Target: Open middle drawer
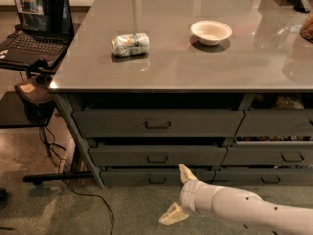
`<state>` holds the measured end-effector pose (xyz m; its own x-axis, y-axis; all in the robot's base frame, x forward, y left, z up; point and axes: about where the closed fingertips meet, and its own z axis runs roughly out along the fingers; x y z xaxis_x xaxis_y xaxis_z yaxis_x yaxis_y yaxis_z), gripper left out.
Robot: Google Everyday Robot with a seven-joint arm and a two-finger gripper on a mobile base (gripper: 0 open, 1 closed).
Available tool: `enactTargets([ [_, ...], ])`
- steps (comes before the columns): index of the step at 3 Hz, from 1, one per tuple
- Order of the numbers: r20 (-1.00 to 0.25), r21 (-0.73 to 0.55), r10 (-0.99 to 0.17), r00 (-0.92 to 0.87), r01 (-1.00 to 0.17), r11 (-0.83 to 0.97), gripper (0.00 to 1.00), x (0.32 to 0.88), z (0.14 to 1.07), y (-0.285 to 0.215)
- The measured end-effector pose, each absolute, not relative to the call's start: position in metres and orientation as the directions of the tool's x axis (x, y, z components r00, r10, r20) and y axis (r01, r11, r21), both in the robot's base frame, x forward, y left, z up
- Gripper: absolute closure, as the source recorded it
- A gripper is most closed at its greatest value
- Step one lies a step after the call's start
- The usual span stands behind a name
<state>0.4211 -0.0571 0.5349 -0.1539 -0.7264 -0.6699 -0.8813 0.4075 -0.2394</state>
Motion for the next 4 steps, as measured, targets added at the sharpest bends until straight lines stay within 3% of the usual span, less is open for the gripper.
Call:
enactTargets([
  [2, -0.629, -0.375, -0.767, -0.129, -0.814, 0.444, 0.0, 0.471, 0.516, -0.073],
  [4, -0.606, -0.43, -0.775, -0.18, -0.746, 0.509, 0.0, 0.51, 0.497, -0.1],
])
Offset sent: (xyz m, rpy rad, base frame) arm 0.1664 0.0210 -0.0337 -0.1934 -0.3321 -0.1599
